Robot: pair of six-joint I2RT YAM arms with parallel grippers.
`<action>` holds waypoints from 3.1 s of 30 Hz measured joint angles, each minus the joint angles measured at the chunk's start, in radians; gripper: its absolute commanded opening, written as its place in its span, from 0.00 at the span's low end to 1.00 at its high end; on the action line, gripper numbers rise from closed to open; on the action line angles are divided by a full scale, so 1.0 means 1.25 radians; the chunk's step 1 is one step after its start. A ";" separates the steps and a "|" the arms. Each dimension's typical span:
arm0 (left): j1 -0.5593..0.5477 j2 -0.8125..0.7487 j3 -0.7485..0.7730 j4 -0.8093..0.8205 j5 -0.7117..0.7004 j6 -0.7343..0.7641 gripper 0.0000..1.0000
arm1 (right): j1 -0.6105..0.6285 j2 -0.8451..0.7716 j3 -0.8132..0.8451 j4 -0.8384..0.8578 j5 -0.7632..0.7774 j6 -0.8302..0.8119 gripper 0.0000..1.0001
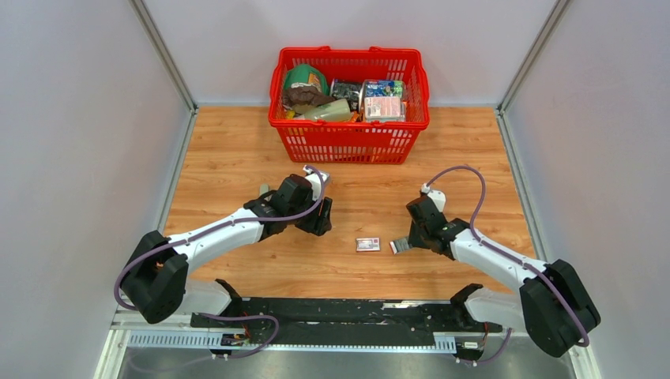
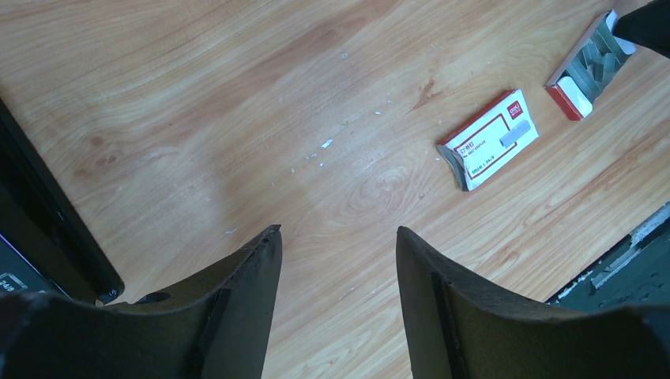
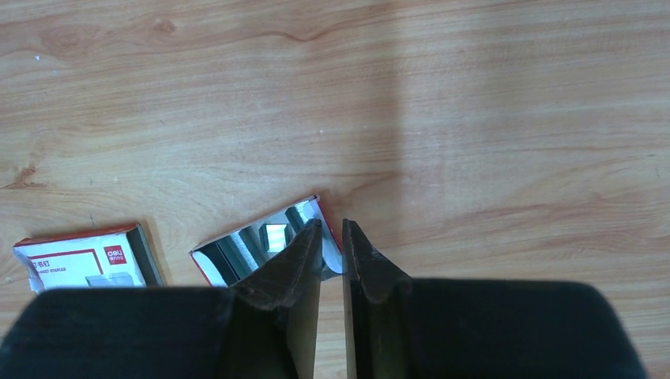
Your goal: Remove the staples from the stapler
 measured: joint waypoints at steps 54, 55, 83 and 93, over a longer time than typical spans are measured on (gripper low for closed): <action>-0.093 0.212 0.034 0.081 0.060 -0.060 0.00 | 0.027 0.016 -0.021 0.060 -0.063 0.046 0.00; -0.096 0.215 0.034 0.084 0.062 -0.061 0.00 | 0.029 0.016 -0.021 0.061 -0.063 0.047 0.00; -0.130 0.300 0.078 0.132 0.096 -0.089 0.00 | 0.060 0.036 -0.022 0.104 -0.075 0.074 0.00; -0.144 0.316 0.089 0.147 0.102 -0.093 0.00 | 0.082 0.055 -0.020 0.135 -0.074 0.082 0.00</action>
